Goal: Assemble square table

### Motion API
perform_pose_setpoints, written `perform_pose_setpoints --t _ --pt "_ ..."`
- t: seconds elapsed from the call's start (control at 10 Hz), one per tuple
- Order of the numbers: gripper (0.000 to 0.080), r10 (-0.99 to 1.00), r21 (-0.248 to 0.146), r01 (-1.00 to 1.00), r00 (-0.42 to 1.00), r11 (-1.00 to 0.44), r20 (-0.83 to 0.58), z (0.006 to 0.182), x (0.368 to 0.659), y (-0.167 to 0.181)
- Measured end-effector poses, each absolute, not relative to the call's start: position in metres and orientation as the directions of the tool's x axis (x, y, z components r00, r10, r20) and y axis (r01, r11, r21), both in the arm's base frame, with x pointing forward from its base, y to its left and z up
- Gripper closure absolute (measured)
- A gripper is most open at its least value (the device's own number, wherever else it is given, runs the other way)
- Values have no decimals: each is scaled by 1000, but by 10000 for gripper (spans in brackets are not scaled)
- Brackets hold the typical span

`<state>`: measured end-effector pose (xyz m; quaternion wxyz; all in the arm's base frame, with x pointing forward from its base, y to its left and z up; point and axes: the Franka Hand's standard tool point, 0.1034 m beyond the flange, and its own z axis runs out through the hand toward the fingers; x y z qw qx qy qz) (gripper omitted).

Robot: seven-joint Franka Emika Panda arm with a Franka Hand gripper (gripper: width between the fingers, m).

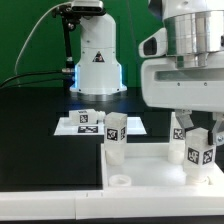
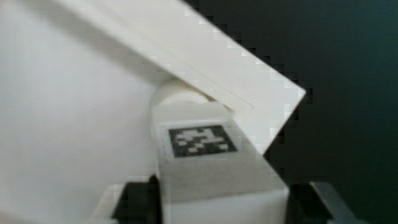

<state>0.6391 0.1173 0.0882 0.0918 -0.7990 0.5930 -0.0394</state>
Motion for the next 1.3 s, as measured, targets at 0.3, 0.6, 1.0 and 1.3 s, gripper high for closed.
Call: perform_pose_setpoints --t 0.3,0.6,1.0,1.3 --pt "496 -990 -185 -983 44 -18 -136 88 640 117" --pt "412 -940 -213 -925 334 -314 -66 85 638 108" --pt "167 -772 -216 -751 635 -624 21 87 640 109" --pt "151 -260 -83 -249 952 -965 161 85 639 118"
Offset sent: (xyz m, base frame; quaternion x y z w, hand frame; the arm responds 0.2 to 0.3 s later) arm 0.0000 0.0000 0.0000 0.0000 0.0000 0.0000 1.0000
